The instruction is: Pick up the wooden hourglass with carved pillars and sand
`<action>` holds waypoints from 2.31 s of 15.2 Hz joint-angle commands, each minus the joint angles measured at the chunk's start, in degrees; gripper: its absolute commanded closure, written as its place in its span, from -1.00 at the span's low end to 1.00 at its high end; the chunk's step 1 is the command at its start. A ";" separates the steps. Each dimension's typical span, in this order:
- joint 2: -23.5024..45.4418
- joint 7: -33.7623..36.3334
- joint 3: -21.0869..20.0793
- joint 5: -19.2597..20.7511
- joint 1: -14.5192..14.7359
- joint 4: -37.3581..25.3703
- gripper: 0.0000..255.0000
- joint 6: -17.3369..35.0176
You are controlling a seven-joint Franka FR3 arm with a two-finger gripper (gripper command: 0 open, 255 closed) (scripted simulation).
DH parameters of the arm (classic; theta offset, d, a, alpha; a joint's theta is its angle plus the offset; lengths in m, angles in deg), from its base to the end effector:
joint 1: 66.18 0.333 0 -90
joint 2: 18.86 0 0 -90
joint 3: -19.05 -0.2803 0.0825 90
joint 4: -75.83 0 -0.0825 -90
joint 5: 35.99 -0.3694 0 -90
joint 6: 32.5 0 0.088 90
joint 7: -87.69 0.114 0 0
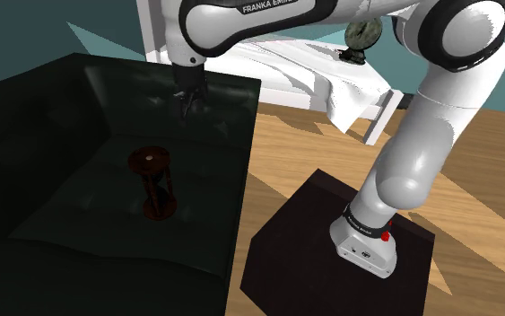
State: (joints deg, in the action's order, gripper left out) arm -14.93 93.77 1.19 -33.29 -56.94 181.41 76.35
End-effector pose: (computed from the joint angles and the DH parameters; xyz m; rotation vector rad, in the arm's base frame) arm 0.5047 0.2509 0.4482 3.0602 0.5912 -0.0016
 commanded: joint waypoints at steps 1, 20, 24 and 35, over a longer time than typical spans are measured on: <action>4.23 1.41 -0.90 1.43 1.23 -4.23 -1.00 -0.18; 30.09 5.28 -1.84 9.82 10.45 -31.29 -1.00 -2.51; 30.16 5.23 -1.83 9.83 10.45 -31.46 1.00 -2.62; 29.74 5.01 -1.96 9.62 10.68 -33.85 1.00 -5.37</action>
State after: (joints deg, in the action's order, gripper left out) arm 15.05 98.83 -0.73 -23.61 -46.30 148.10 71.67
